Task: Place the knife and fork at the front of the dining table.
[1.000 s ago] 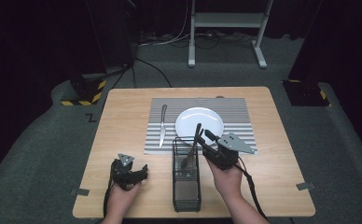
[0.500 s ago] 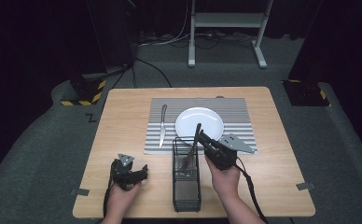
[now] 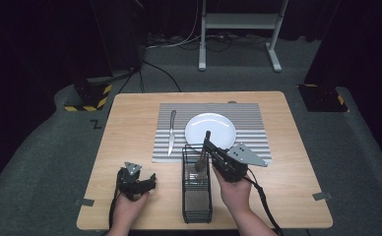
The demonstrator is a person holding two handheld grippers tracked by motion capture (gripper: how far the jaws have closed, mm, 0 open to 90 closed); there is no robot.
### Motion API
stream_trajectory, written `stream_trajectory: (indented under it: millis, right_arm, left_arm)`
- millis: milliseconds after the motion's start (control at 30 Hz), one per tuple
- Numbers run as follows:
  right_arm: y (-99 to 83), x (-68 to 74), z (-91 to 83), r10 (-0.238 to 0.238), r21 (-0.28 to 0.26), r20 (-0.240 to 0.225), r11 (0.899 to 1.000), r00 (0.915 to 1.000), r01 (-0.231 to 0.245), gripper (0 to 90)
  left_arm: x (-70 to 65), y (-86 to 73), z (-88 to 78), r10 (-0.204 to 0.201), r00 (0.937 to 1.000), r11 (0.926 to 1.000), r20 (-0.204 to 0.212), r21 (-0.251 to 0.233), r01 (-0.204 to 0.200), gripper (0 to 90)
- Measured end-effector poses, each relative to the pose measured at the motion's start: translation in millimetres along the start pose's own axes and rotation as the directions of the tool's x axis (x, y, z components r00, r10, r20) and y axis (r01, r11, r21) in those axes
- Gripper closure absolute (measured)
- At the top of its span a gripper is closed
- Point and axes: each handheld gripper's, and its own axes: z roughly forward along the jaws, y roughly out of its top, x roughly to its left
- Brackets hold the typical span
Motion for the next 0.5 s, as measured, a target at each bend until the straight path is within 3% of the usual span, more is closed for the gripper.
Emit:
stream_trajectory:
  millis: [500]
  right_arm:
    - [46.5,12.7,-29.6,-0.052,-0.142,-0.017,0.989,0.9985,0.049,88.7]
  left_arm:
    - [0.0,0.0,0.0,0.001,1.0000,1.0000,0.000,0.000,-0.001,13.6]
